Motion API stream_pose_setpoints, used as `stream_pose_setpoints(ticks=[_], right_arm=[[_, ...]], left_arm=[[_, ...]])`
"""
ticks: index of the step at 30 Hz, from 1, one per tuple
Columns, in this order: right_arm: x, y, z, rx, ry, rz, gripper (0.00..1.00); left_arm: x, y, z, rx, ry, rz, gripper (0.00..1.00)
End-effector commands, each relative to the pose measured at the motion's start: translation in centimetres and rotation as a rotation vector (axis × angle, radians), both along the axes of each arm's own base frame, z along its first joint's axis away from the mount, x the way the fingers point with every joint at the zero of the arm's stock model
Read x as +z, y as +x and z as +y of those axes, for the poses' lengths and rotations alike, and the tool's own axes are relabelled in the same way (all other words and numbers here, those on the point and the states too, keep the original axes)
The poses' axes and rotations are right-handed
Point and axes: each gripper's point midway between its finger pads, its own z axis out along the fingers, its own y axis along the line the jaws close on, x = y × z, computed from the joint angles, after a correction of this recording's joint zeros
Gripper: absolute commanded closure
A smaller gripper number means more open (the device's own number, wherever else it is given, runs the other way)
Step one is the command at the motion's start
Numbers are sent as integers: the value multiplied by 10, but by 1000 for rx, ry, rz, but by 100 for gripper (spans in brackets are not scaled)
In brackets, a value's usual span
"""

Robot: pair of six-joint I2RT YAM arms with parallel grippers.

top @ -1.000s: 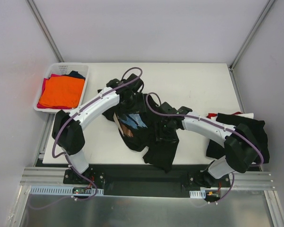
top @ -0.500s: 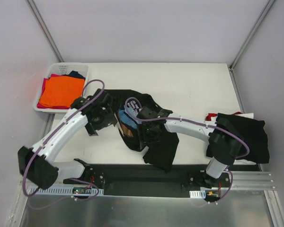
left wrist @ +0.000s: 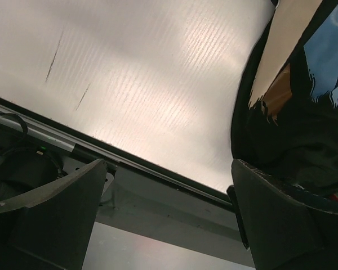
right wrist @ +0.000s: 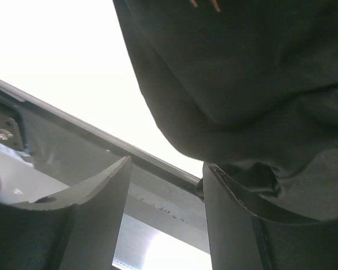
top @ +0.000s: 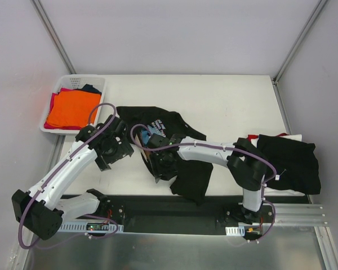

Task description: Fold and stack the t-shirts

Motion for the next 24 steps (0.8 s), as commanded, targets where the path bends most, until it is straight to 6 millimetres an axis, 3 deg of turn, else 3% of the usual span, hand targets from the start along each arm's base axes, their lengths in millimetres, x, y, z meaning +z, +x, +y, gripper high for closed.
stream_pose_setpoints(ticks=[1,12,20,24], right_arm=[[-2,-4,11,42,3,-4,43],[-40,-8,12,70,-64,28,48],[-26,10,23,87,-58,-15,47],[-20,23,16,56,-82,-61,48]], left_arm=[[1,-11,5,18,-8,-2,6],[-3,-16,6,-2,-12,-1,5],[-3,-15,3,-19,-21,1,5],[-5,-17,3,-16,-25,4,5]])
